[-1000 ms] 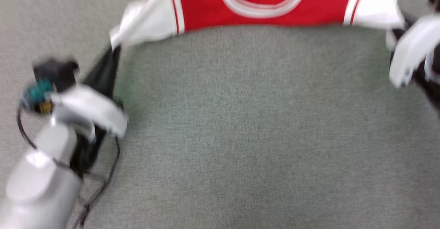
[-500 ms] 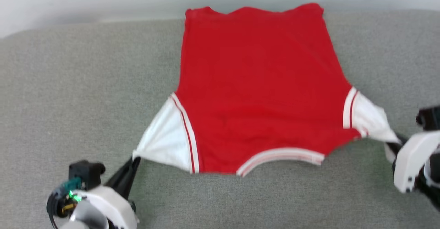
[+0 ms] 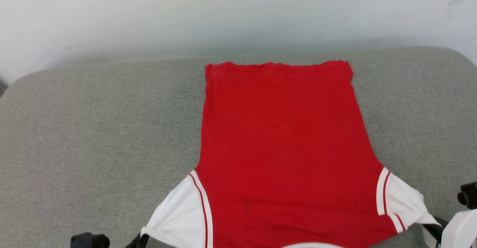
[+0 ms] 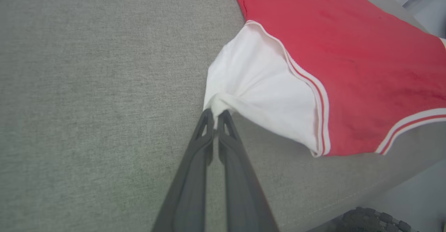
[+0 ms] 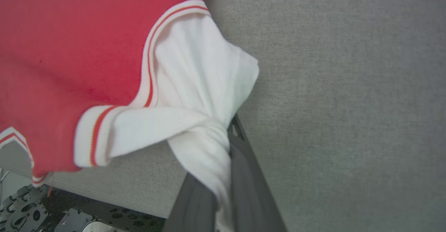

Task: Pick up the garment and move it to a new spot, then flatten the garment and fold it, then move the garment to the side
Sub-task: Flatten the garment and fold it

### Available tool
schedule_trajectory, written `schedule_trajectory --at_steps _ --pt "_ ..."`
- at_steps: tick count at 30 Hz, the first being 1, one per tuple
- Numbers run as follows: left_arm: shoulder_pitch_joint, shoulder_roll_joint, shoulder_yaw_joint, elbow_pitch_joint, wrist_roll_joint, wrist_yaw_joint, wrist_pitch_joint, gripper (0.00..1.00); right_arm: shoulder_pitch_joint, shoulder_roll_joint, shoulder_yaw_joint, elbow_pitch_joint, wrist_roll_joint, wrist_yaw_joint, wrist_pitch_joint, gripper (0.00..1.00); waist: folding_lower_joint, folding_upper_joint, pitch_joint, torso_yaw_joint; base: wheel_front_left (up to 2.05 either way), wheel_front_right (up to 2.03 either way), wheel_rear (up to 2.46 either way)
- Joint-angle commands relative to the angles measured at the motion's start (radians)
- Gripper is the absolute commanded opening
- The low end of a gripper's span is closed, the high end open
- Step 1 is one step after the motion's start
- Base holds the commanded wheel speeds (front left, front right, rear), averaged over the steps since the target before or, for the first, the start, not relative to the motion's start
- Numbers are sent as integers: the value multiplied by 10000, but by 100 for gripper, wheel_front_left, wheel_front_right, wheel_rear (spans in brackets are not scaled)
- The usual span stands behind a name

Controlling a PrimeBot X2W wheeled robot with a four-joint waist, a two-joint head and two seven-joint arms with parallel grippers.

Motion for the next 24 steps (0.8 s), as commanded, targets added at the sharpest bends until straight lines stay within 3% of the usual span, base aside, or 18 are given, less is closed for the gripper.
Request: schedule_trajectory --at_steps 1,8,9,10,21,24 --pt "160 56 12 -42 -39 51 16 0 224 48 -114 -92 94 -7 15 0 3 0 -30 -28 0 0 0" --pt "373 -175 -221 -403 -89 -58 -121 0 718 -26 -71 -346 168 -7 186 0 3 0 -105 -38 0 0 0" --pt "342 -189 -228 -511 -19 -34 -173 0 670 -50 -49 -378 194 -7 213 35 3 0 -122 -43 0 0 0" --pt "335 -244 -222 -639 4 13 -218 0 636 -51 -55 -400 296 -7 278 100 3 0 -142 -27 0 0 0" --pt "435 -221 -529 -2202 209 262 76 0 -849 -704 -907 -1616 1263 -6 1598 100 3 0 517 498 0 0 0" --pt "260 -139 -635 -2753 494 416 221 0 -1885 -485 -1400 -1641 1732 -6 2419 100 3 0 1113 755 0 0 0"
